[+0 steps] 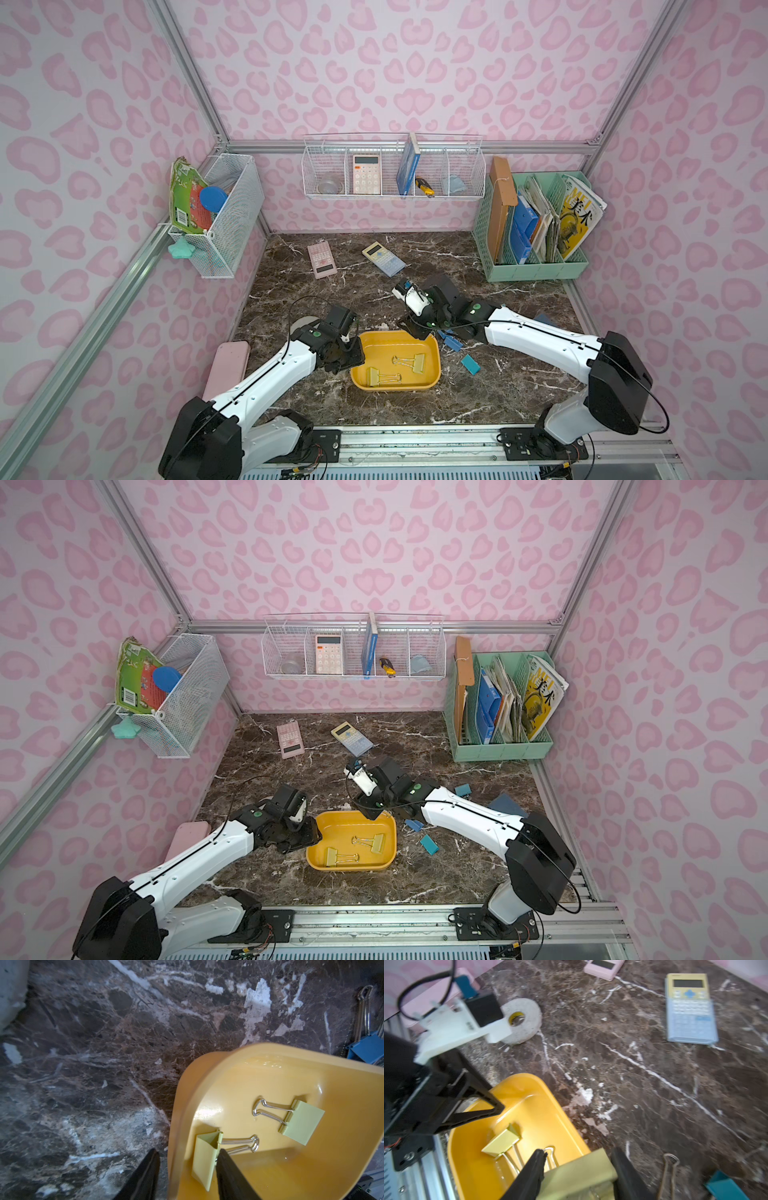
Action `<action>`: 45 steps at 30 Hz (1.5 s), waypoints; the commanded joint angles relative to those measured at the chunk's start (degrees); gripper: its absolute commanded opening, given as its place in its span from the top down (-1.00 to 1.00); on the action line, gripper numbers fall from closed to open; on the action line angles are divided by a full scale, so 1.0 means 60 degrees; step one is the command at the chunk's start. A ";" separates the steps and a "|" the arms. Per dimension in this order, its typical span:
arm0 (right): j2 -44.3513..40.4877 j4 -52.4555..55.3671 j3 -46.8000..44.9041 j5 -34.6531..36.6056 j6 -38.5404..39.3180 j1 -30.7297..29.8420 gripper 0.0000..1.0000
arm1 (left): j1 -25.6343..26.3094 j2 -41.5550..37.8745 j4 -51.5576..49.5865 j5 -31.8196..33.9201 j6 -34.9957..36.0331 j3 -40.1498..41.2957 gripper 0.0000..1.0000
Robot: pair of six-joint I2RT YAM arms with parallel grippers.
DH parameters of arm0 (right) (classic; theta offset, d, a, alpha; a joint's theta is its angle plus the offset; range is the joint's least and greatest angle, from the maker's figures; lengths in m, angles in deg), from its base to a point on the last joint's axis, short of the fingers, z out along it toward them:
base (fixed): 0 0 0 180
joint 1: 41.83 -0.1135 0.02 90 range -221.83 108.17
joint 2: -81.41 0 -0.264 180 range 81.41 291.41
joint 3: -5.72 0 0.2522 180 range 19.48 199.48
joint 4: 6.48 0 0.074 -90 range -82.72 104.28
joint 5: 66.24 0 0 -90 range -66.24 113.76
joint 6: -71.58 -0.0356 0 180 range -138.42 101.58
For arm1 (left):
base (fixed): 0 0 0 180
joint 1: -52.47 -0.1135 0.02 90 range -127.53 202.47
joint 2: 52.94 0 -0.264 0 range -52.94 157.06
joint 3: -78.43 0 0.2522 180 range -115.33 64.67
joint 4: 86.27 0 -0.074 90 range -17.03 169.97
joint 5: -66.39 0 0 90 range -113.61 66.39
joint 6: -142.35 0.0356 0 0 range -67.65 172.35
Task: Put the binder clips in the storage box
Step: Place the binder clip in the storage box.
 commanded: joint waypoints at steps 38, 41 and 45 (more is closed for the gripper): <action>0.2402 -0.1885 -0.0467 -0.2025 0.1678 -0.1671 -0.31 | -0.0033 -0.0287 -0.0401 0.0743 -0.0476 0.0062 0.02; 0.2392 -0.1854 -0.0442 -0.1913 0.1628 -0.1652 -0.40 | -0.0033 -0.0306 -0.0405 0.0745 -0.0490 0.0055 0.02; 0.2066 -0.2003 -0.0635 -0.1952 0.1532 -0.1479 -0.45 | -0.0046 -0.0348 -0.0412 0.0712 -0.0479 0.0021 0.02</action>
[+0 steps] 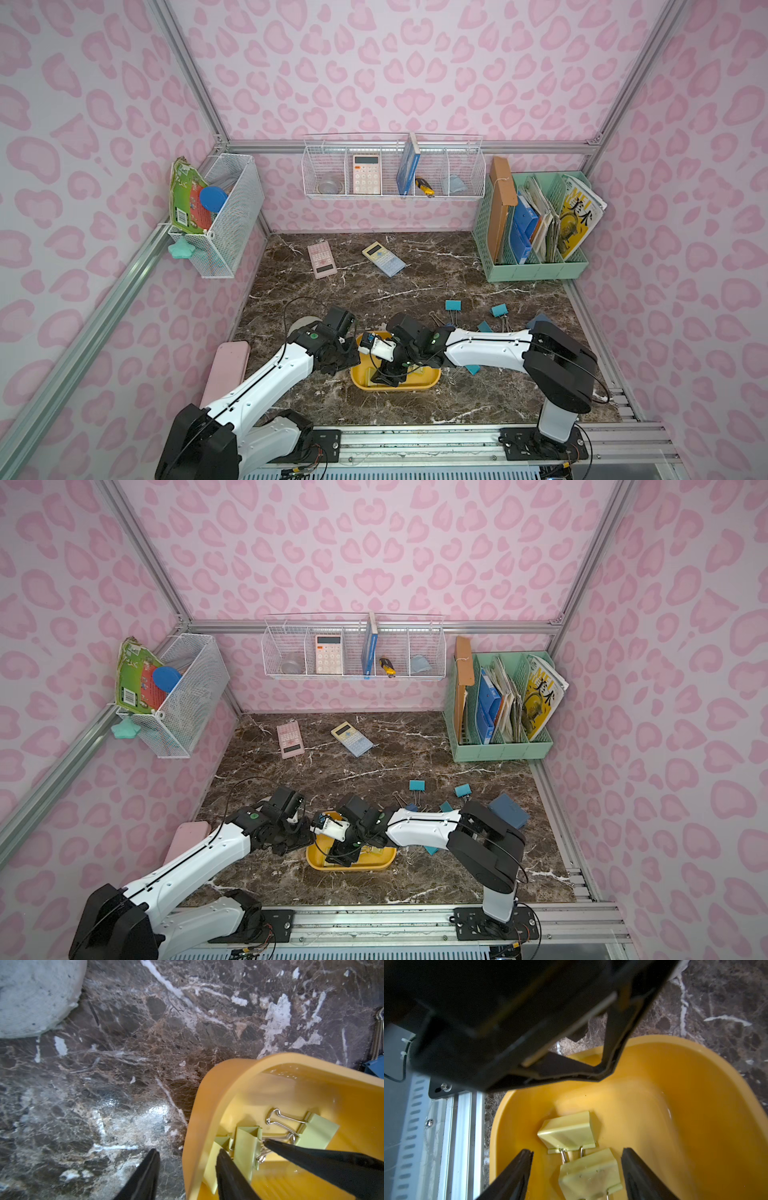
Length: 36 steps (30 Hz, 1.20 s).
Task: Put the binder clips in the storage box
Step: Place the binder clip in the storage box, then pick up the binder clip at the center of the board.
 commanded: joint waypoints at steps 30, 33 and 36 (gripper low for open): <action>-0.1411 0.1801 -0.0372 0.5114 -0.5958 0.5274 -0.65 | 0.0058 0.0433 0.0593 -0.0805 0.0504 -0.0054 0.03; -0.1631 0.1282 -0.0715 0.4790 -0.6066 0.5454 -0.70 | 0.0058 0.0468 0.0593 -0.0791 0.0511 -0.0058 0.03; -0.1237 0.1381 -0.0426 0.4612 -0.6024 0.5450 -0.75 | 0.0058 0.0556 0.0608 -0.0797 0.0532 -0.0069 0.03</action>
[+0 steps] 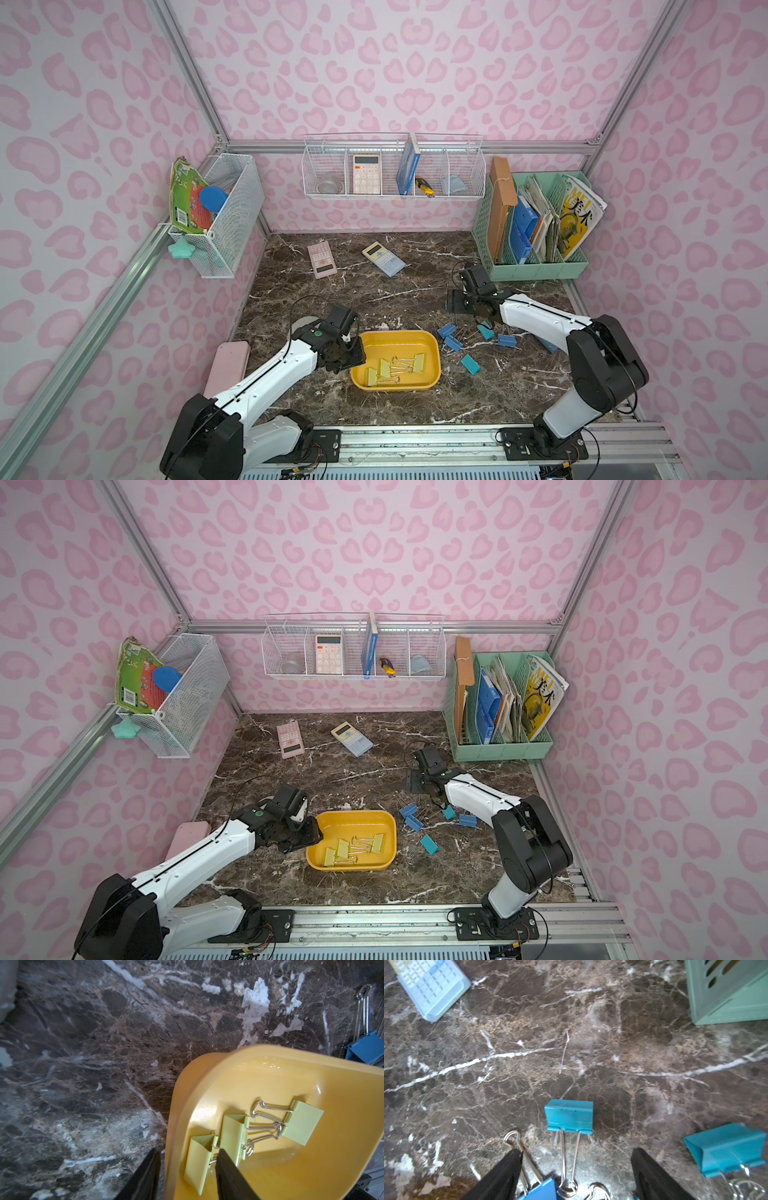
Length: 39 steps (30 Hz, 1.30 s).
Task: Put the binder clips in the storage box
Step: Pick up the binder clip at the center of the board.
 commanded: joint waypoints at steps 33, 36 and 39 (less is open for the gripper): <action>0.2752 -0.0245 0.1396 0.0919 -0.0318 -0.0240 -0.13 | 0.0003 0.0017 -0.0027 0.0137 0.0052 -0.0054 0.03; 0.2791 -0.0130 0.1477 0.1067 -0.0306 -0.0254 0.01 | 0.0003 0.0046 -0.0041 0.0137 0.0066 -0.0076 0.03; 0.2588 0.0092 0.1554 0.1482 -0.0226 -0.0403 0.12 | 0.0003 0.0032 -0.0053 0.0157 0.0066 -0.0074 0.03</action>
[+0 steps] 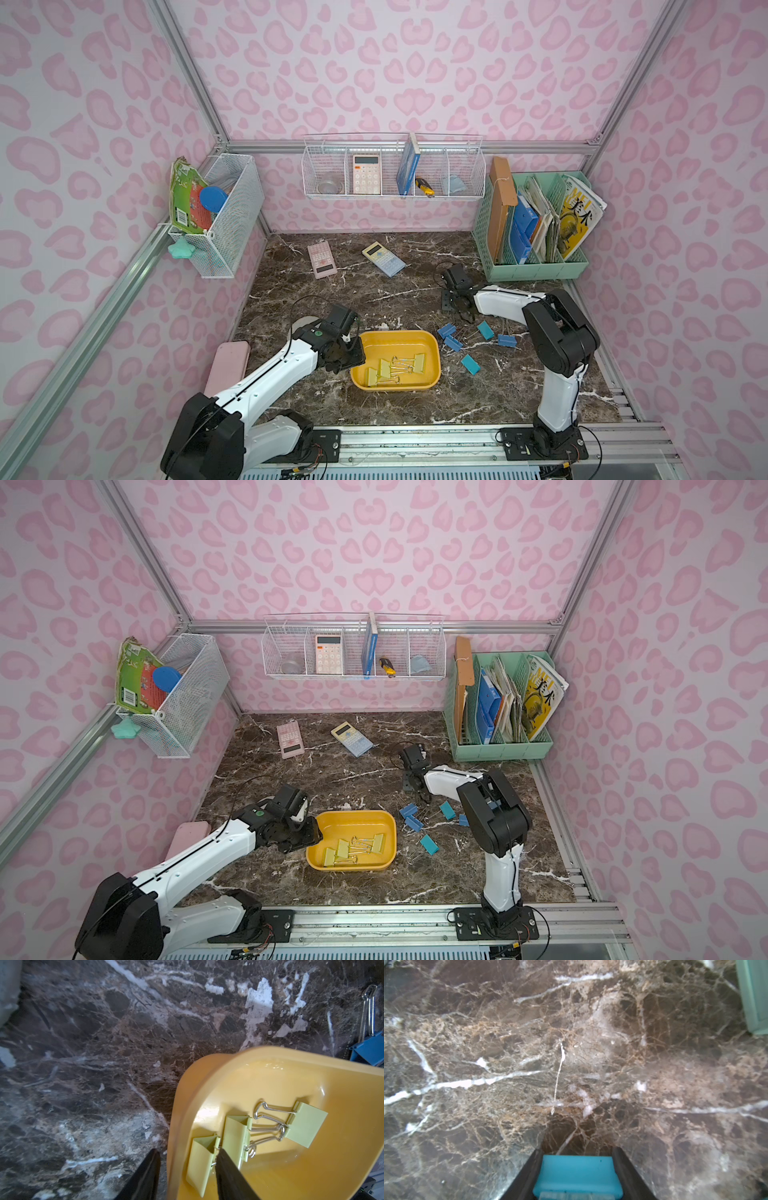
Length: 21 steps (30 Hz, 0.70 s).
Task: Put the binder clips in the storage box
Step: Pick up the binder clip at the center of the board.
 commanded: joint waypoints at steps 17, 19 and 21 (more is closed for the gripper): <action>-0.3645 -0.0249 -0.0517 0.0212 0.3691 -0.2416 0.19 | -0.0110 -0.0383 -0.0205 0.0062 -0.0254 -0.0455 -0.12; -0.4105 -0.0870 -0.0878 -0.0958 0.4599 -0.2796 0.19 | -0.0192 -0.0503 -0.0271 0.0122 -0.0399 -0.0457 -0.13; -0.4473 -0.1393 -0.1166 -0.2264 0.5297 -0.3305 0.16 | -0.0346 -0.0643 -0.0325 0.0101 -0.0528 -0.0398 -0.14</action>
